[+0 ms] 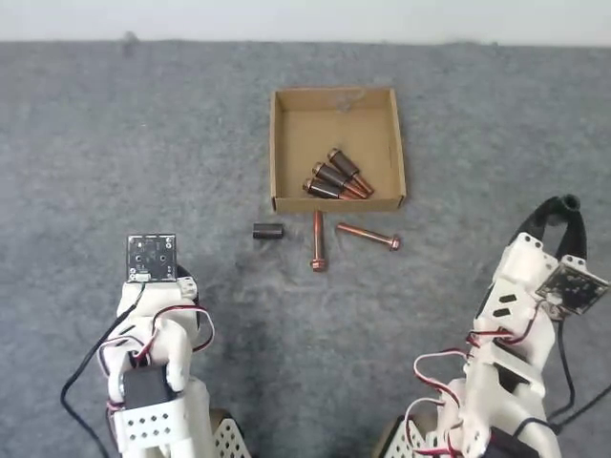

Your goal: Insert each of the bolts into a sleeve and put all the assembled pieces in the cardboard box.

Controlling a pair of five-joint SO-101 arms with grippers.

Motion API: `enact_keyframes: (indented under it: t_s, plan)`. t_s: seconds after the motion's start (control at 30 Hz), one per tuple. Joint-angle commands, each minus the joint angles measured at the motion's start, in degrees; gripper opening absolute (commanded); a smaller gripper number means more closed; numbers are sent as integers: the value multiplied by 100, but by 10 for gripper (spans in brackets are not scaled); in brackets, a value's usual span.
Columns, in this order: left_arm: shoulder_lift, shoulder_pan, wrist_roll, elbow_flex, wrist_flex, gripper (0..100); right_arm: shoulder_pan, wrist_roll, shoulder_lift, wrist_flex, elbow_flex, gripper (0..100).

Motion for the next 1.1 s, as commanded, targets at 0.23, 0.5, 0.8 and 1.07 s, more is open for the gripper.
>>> enact_keyframes:
  t_s: [0.23,0.5,0.8,1.07]
  plan:
    - [-123,-18,-53,-101,9,16,382,-62,-171,-409,-79,7]
    - [-123,-26,-53,-101,9,16,629,-62,620,-435,-826,7]
    - [-123,-26,-53,-101,9,16,884,-53,2949,-3073,-1169,7]
    - [-123,-26,-53,-101,9,16,927,-44,4804,-4479,-1090,7]
